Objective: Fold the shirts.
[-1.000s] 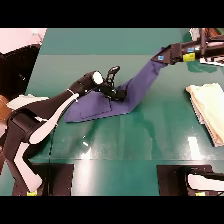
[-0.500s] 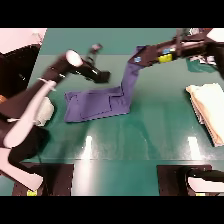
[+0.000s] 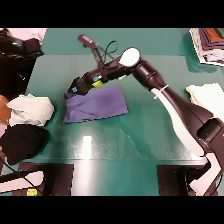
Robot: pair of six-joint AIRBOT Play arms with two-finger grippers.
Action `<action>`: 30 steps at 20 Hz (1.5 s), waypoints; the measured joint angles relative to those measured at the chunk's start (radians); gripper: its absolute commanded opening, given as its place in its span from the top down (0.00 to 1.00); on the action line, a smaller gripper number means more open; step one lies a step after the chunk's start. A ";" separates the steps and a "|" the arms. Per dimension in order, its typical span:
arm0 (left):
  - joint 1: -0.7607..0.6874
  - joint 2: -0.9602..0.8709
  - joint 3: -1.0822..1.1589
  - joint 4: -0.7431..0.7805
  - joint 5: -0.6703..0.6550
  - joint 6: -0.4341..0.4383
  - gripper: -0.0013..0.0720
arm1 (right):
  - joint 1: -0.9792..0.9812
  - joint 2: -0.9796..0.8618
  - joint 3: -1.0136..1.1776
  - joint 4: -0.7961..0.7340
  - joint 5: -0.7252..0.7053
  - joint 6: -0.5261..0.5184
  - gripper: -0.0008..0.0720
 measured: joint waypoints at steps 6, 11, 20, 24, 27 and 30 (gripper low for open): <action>0.051 0.033 0.000 0.012 -0.067 0.018 0.95 | -0.129 0.064 -0.203 -0.021 0.086 0.004 0.29; 0.055 0.037 0.000 0.004 -0.085 0.022 0.95 | -0.380 0.198 -0.541 -0.074 0.052 0.056 0.13; -0.013 0.037 0.000 -0.011 -0.037 0.029 0.95 | -0.486 0.068 -0.649 0.015 0.035 0.090 0.14; -0.053 0.037 0.000 -0.012 -0.020 0.030 0.95 | -0.385 -0.071 -0.513 0.077 0.068 0.092 0.68; -0.078 0.037 0.000 -0.012 -0.019 0.030 0.95 | -0.323 -0.141 -0.407 0.092 0.084 0.086 0.97; -0.111 0.037 -0.001 -0.012 -0.019 0.029 0.95 | -0.314 -0.153 -0.323 0.101 0.092 0.071 0.97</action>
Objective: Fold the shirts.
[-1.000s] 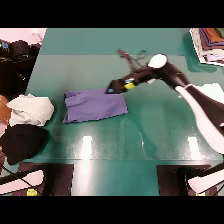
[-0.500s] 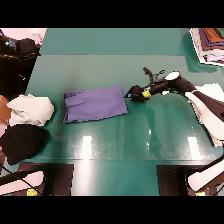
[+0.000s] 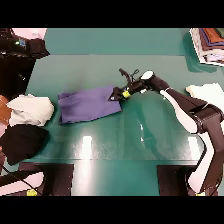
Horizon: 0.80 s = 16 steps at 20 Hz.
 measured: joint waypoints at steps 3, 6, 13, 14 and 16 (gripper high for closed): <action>-0.049 0.000 0.000 0.000 0.000 0.000 0.95 | -0.064 0.060 0.039 -0.010 0.003 -0.006 0.97; -0.101 0.000 0.000 0.000 0.000 0.000 0.95 | -0.192 0.165 0.053 -0.090 0.006 0.026 0.97; -0.154 0.000 0.000 -0.003 0.002 -0.003 0.95 | -0.644 0.427 0.060 -0.407 0.068 0.184 0.97; -0.155 0.000 0.000 -0.003 0.004 -0.004 0.95 | -0.715 0.450 0.060 -0.440 0.080 0.202 0.97; -0.158 0.000 0.000 -0.003 0.011 -0.014 0.95 | -0.834 0.482 0.060 -0.476 0.100 0.223 0.97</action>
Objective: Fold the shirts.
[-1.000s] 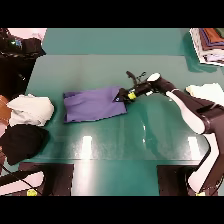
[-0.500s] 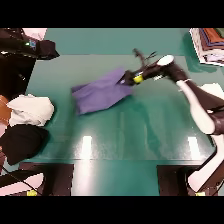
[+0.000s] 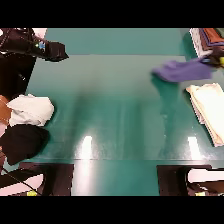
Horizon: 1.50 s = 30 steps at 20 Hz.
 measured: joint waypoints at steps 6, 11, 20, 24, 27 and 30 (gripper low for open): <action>-0.002 0.000 0.000 -0.001 0.019 -0.029 0.95 | -0.175 0.033 0.021 -0.023 0.038 0.019 0.97; -0.002 0.000 0.000 -0.001 0.019 -0.038 0.95 | -0.212 0.094 0.087 -0.038 0.059 0.018 0.97; -0.002 0.000 0.000 0.002 0.016 -0.014 0.95 | -0.303 0.203 0.021 -0.210 0.233 0.046 0.96; -0.002 0.000 0.000 0.003 0.012 0.004 0.95 | -0.385 0.285 -0.149 -0.317 0.264 0.056 0.56; -0.002 0.000 0.000 0.003 0.012 0.011 0.95 | -0.465 0.339 -0.267 -0.351 0.274 0.059 0.20; -0.002 0.000 0.000 0.003 0.012 0.015 0.95 | -0.514 0.384 -0.341 -0.298 0.262 0.061 0.20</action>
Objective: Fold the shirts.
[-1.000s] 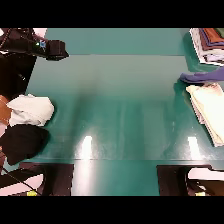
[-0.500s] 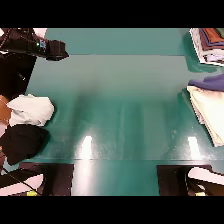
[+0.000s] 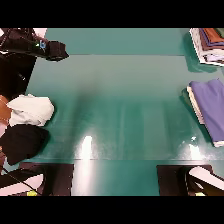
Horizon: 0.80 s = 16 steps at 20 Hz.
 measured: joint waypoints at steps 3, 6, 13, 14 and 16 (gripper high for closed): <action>0.000 0.000 0.000 0.000 0.000 0.003 0.95 | 0.029 0.043 -0.031 0.116 -0.042 0.001 0.20; 0.000 0.000 0.000 0.000 0.000 0.005 0.95 | 0.164 0.084 -0.043 0.203 -0.099 0.000 0.20; 0.000 0.000 0.000 0.000 0.026 0.006 0.95 | 0.657 0.134 -0.048 0.251 -0.301 -0.001 0.96; 0.000 0.000 0.000 0.000 0.032 0.006 0.95 | 0.715 0.135 -0.048 0.254 -0.323 -0.001 0.96; 0.000 0.000 0.000 -0.001 0.042 0.006 0.95 | 0.816 0.137 -0.048 0.254 -0.360 -0.002 0.96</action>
